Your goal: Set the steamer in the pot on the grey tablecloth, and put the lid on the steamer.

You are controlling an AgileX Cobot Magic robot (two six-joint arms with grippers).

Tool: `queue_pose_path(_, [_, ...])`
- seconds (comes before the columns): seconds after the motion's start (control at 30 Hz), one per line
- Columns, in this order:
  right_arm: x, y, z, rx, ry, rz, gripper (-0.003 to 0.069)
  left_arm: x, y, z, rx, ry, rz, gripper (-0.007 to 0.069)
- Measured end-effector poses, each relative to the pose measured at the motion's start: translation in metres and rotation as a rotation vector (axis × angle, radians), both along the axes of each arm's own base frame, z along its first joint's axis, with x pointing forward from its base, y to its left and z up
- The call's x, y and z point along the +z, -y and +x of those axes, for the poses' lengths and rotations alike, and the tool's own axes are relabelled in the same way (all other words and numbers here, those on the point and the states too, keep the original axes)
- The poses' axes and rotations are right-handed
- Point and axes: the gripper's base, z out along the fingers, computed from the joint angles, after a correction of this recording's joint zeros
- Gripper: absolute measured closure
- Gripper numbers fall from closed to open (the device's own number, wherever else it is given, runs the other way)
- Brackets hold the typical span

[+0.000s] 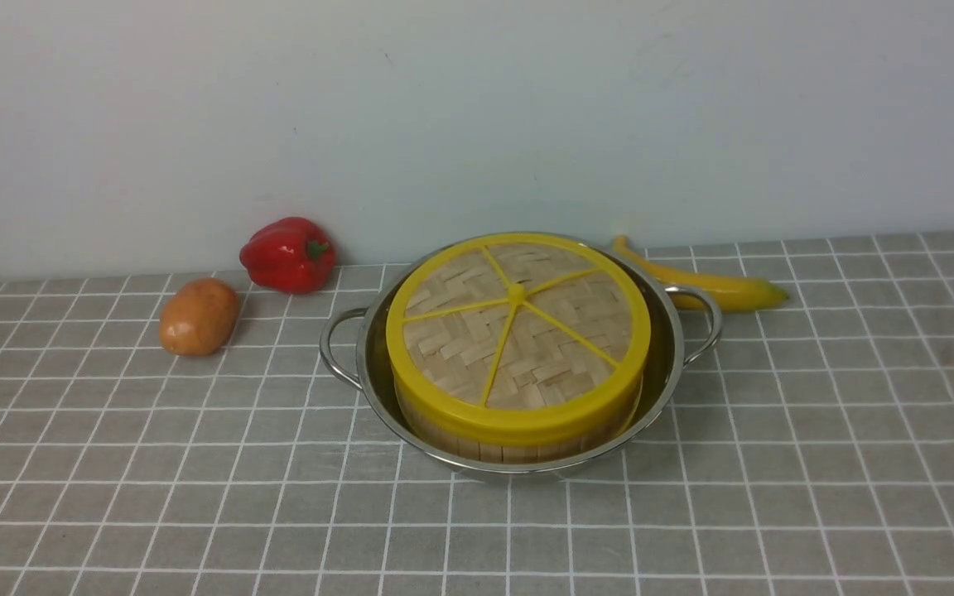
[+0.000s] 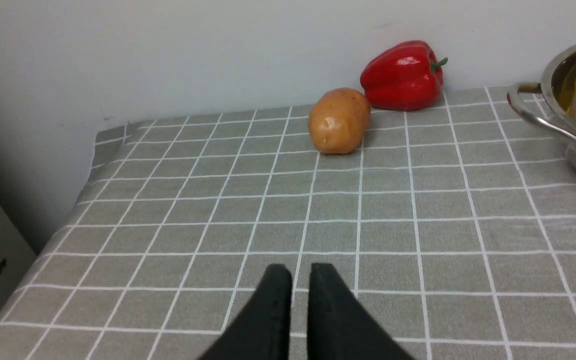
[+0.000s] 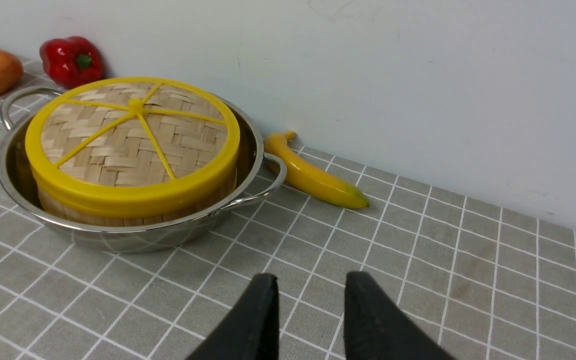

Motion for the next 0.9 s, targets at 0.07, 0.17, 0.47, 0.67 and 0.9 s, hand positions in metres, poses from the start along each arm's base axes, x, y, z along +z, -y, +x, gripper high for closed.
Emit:
queue_pose_path(0.07, [0.000, 0.000, 0.000, 0.000, 0.000, 0.000, 0.0432, -0.001, 0.000, 0.000, -0.001, 0.003, 0.000, 0.0571])
queue_pose_path(0.17, [0.000, 0.000, 0.000, 0.000, 0.000, 0.000, 0.0423, -0.007, 0.001, 0.002, -0.007, 0.004, -0.002, 0.0570])
queue_pose_path(0.47, [0.000, 0.000, 0.000, 0.000, 0.000, 0.000, 0.0419, -0.015, 0.001, 0.003, -0.015, 0.012, -0.009, 0.0550])
queue_pose_path(0.67, [0.000, 0.000, 0.000, 0.000, 0.000, 0.000, 0.0419, -0.015, 0.001, 0.003, -0.015, 0.012, -0.008, 0.0543])
queue_pose_path(0.9, [0.000, 0.000, 0.000, 0.000, 0.000, 0.000, 0.0419, -0.015, 0.001, 0.003, -0.015, 0.012, -0.008, 0.0530])
